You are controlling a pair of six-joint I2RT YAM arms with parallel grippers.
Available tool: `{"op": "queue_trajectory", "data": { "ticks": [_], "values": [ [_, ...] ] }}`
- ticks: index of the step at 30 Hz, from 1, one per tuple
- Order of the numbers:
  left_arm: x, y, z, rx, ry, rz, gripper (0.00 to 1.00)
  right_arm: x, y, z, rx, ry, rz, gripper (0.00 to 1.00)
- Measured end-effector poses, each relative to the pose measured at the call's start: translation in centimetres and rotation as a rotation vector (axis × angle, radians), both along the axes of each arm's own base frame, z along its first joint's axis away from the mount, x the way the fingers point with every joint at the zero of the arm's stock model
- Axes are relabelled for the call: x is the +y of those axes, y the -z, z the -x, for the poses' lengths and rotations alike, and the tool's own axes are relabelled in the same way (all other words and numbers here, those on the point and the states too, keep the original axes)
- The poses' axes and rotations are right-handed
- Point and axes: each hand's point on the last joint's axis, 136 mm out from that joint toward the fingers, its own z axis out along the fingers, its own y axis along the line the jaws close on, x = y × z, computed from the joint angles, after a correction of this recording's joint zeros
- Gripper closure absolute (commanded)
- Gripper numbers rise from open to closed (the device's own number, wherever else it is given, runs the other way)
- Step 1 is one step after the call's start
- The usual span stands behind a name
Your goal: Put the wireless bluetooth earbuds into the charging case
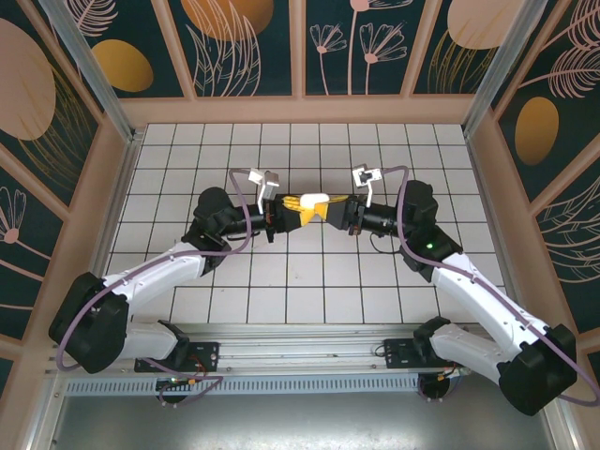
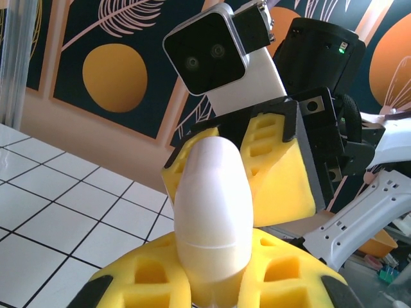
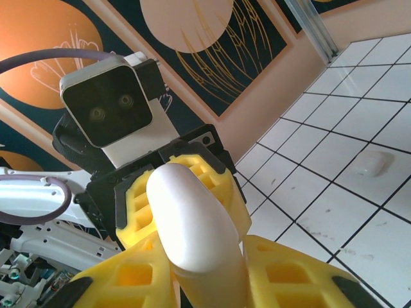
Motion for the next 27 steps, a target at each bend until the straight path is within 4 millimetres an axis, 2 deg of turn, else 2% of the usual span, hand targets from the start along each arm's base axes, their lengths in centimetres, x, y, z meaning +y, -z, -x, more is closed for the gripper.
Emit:
{"op": "queue_trajectory", "data": {
  "ticks": [8,14,16,21,24,27],
  "values": [
    [0.0,0.7,-0.6,0.013,-0.036,-0.059,0.61,-0.1,0.8,-0.8,0.028,0.036,0.022,0.88],
    [1.7,2.3,-1.7,0.005,-0.163,-0.158,0.29,-0.4,2.4,-3.3,0.101,0.116,0.069,0.88],
    [3.0,2.2,-1.9,-0.019,-0.237,-0.185,0.22,0.0,3.6,-4.2,0.14,0.127,0.093,0.88],
    [6.7,1.5,-3.2,-0.086,-0.462,-0.262,0.11,1.0,7.6,-6.4,0.28,0.145,0.164,0.89],
    [9.1,2.0,-4.6,-0.092,-0.626,-0.33,0.06,1.7,10.4,-7.6,0.367,0.149,0.199,0.9],
    [12.0,3.6,-6.0,-0.066,-0.799,-0.412,0.05,2.5,14.1,-8.4,0.463,0.147,0.236,0.91]
  ]
}}
